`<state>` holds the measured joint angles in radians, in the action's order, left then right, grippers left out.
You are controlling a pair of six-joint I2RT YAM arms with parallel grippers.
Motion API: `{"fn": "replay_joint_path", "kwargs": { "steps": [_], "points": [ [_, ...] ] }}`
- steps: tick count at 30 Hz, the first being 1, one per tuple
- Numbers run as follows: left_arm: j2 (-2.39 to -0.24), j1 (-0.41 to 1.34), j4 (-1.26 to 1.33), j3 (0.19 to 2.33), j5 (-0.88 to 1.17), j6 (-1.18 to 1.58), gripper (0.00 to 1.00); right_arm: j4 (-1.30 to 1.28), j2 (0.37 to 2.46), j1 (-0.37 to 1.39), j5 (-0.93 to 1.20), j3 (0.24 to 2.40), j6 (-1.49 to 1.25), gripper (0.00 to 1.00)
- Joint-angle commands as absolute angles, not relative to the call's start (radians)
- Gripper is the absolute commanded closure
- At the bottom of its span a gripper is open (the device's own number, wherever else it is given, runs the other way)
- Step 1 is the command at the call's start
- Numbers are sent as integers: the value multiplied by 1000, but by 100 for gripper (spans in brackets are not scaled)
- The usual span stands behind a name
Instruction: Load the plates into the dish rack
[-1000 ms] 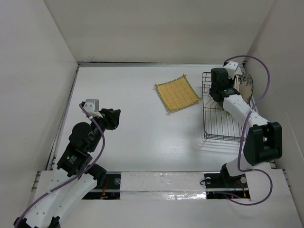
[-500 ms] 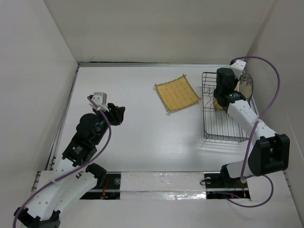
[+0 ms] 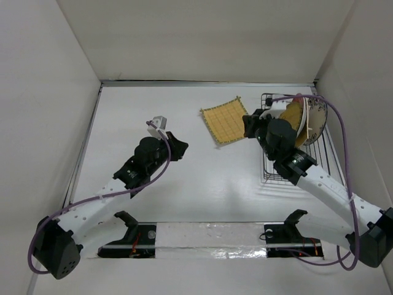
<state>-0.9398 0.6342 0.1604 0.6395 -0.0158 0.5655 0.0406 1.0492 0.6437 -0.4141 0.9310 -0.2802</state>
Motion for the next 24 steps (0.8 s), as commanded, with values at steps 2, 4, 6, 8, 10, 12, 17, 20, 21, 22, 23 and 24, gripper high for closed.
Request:
{"fn": "replay_joint_path", "kwargs": {
  "steps": [2,4,6,8,10,12,17,20,21,22,23,24],
  "points": [
    [-995,634,408,558,-69,719,100,112,968,712,-367,818,-318,100],
    [-1084,643,460,552,-66,747,100,147,921,712,-353,766,-325,100],
    [-1176,681,507,561,-101,761,100,175,888,712,-348,700,-334,100],
    [-1242,758,512,621,-149,758,100,206,856,712,-333,670,-324,100],
    [-1345,784,520,679,-176,779,100,204,845,712,-333,661,-316,100],
    [-1432,784,561,696,-166,817,87,207,836,712,-337,652,-319,100],
    [-1587,775,609,775,-146,940,45,230,810,712,-364,604,-337,96],
    [-1689,756,601,833,-118,1005,40,242,808,712,-367,585,-348,94],
    [-1731,746,617,842,-101,1043,40,244,807,712,-364,581,-350,94],
    [-1749,746,618,859,-98,1061,40,248,807,712,-361,578,-350,94],
    [-1764,746,618,867,-100,1078,40,253,807,712,-359,574,-354,94],
    [-1793,746,623,876,-107,1095,40,256,807,703,-354,571,-354,93]
  ]
}}
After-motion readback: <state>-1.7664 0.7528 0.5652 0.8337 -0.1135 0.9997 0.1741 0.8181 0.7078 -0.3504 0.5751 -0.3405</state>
